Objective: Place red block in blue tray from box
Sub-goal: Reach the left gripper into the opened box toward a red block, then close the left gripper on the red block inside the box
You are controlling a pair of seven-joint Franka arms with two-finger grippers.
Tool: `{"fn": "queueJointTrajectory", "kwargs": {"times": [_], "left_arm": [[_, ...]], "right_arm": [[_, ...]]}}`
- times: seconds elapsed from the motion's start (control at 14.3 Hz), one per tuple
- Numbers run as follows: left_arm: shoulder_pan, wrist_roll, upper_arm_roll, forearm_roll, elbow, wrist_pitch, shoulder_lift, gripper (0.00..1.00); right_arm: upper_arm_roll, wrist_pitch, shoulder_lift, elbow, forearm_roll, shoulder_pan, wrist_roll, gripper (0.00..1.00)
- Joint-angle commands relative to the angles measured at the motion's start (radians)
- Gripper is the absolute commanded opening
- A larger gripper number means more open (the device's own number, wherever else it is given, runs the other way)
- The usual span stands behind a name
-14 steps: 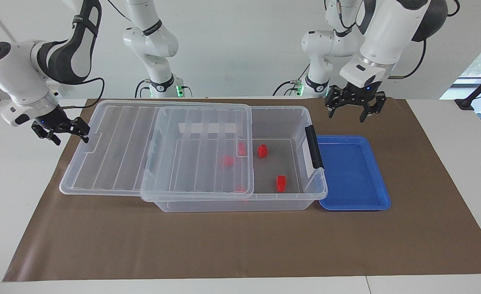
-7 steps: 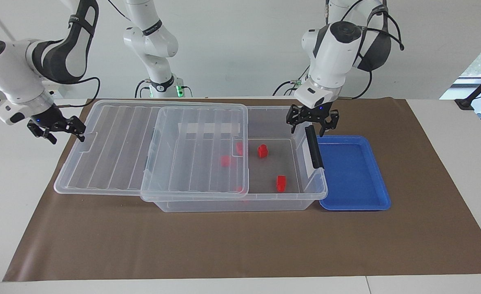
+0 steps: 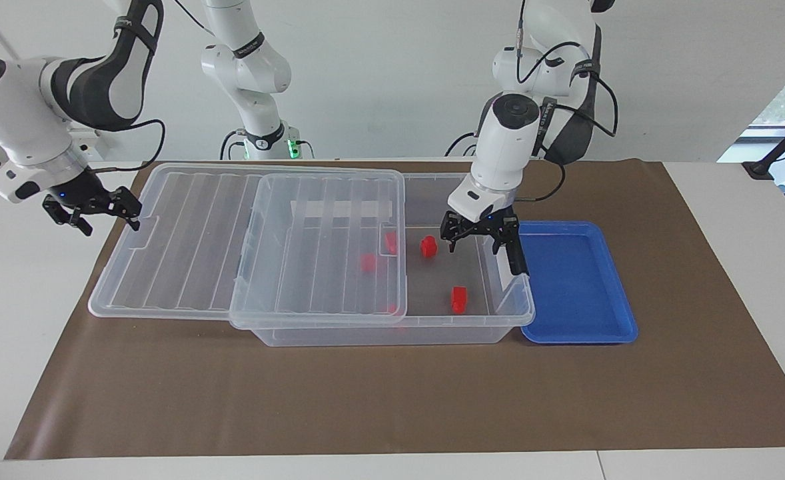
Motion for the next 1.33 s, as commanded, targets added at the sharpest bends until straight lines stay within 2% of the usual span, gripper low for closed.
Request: {"fn": "queueJointTrajectory", "kwargs": {"times": [0.0,0.21,0.35,0.63,1.05,1.26], "left_arm": [[-0.023,-0.027,0.015,0.027,-0.013,0.063,0.031,0.98],[-0.026,-0.029,0.015,0.041,-0.014,0.088,0.069,0.96],[-0.038,-0.061,0.015,0.081,-0.013,0.131,0.115,0.96],[-0.035,-0.113,0.015,0.103,-0.013,0.243,0.183,0.96],[-0.029,-0.113,0.015,0.103,-0.054,0.295,0.194,0.91],[-0.023,-0.110,0.016,0.103,-0.056,0.318,0.195,0.88]], "right_arm": [[0.004,-0.157,0.028,0.165,-0.019,0.041,0.063,1.00],[0.010,-0.262,-0.019,0.212,-0.013,0.067,0.119,1.00],[0.010,-0.276,-0.041,0.197,-0.018,0.109,0.154,1.00],[0.013,-0.299,-0.055,0.189,-0.018,0.113,0.186,1.00],[0.013,-0.289,-0.055,0.186,-0.018,0.130,0.195,1.00],[0.013,-0.256,-0.070,0.151,-0.018,0.118,0.191,1.00]]}}
